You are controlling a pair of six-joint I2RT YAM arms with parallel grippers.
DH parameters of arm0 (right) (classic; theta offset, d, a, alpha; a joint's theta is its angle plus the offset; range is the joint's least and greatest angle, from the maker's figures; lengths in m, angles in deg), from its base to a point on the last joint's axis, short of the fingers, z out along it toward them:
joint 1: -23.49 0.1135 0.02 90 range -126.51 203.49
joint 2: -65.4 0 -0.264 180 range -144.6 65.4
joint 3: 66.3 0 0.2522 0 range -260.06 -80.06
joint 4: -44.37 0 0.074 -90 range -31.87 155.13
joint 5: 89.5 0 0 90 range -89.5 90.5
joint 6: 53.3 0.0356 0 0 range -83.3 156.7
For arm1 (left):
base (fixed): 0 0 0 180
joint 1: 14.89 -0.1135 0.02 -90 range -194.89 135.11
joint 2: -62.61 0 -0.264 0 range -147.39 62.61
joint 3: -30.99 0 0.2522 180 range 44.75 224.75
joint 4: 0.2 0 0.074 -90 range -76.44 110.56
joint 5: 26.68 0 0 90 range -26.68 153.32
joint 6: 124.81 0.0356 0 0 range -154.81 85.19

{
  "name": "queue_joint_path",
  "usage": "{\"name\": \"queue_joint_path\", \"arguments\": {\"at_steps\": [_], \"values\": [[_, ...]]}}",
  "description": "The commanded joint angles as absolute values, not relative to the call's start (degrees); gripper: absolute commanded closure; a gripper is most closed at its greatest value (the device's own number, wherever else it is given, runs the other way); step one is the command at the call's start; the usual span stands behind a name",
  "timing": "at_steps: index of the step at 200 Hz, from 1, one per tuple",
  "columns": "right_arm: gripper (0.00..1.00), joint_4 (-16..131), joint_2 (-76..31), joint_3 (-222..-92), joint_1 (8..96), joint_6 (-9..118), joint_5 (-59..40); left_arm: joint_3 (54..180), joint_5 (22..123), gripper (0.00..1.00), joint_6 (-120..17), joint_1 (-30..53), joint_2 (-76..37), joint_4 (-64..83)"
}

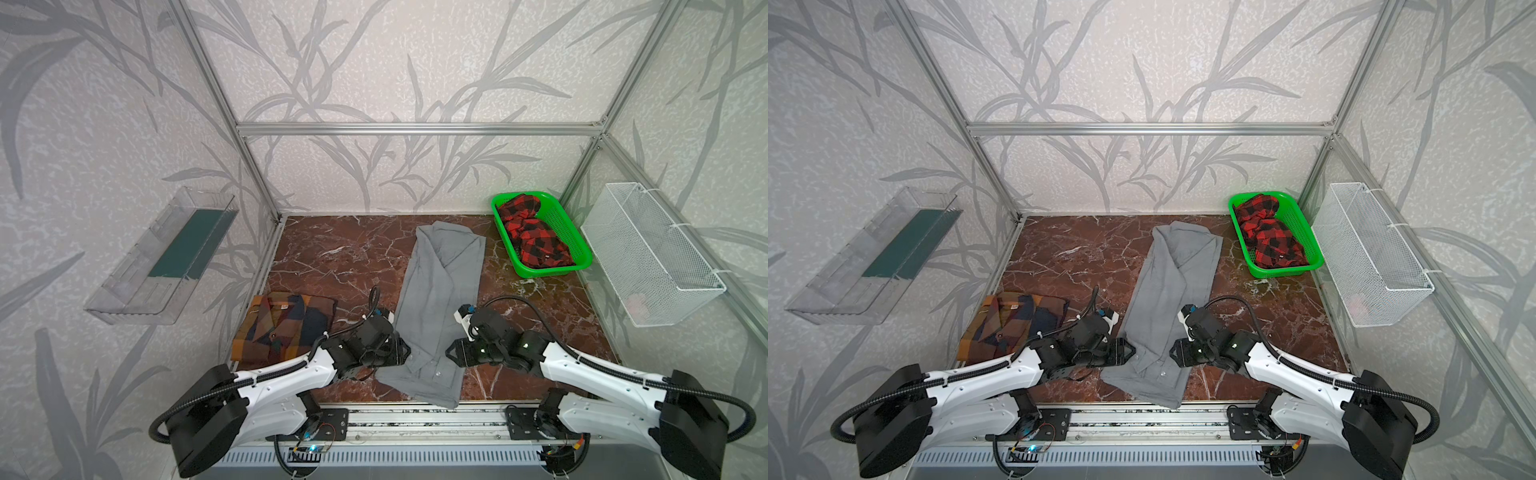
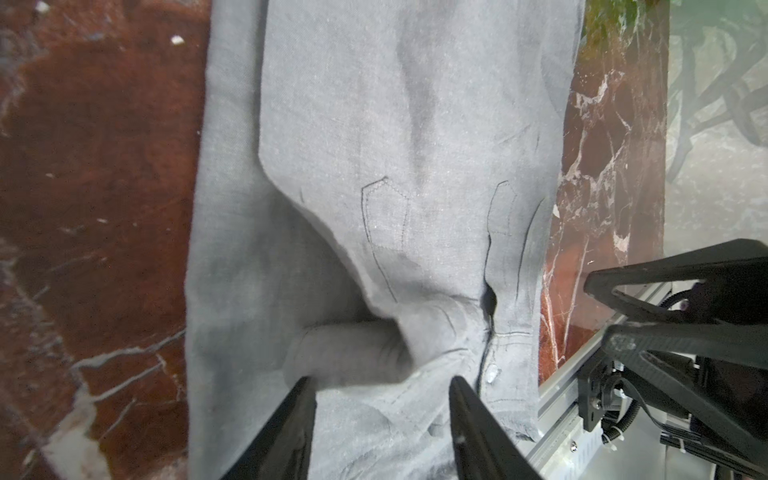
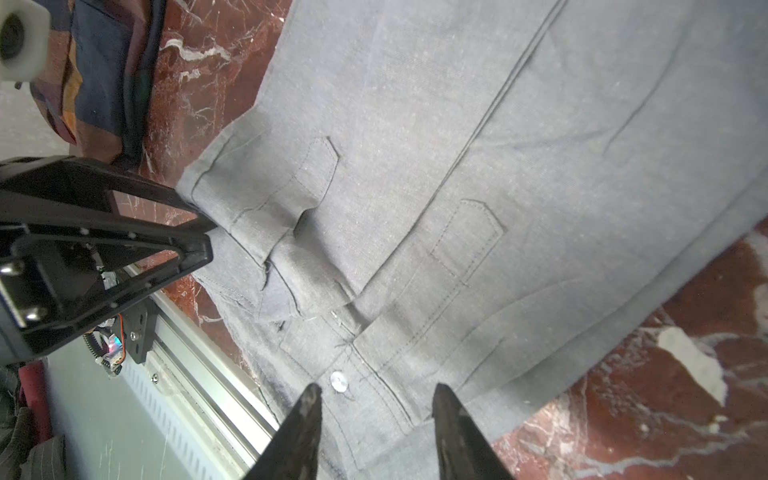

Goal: Fold and stack the long sleeve shirts

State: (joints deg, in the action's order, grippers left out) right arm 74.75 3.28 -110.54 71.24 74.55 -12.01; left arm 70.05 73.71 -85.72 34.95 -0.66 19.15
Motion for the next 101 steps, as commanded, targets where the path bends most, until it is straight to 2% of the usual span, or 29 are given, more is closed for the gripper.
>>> {"name": "queue_joint_path", "arguments": {"at_steps": [1, 101], "values": [[0.55, 73.62, 3.67, -111.07, 71.48, 74.12, -12.56, 68.28, 71.07, 0.43, -82.15, 35.12, 2.40, 18.32], [0.56, 71.98, 2.23, -111.44, 72.09, 73.80, -13.48, 65.29, 72.35, 0.50, -75.45, 35.10, -2.95, 9.71]]}}
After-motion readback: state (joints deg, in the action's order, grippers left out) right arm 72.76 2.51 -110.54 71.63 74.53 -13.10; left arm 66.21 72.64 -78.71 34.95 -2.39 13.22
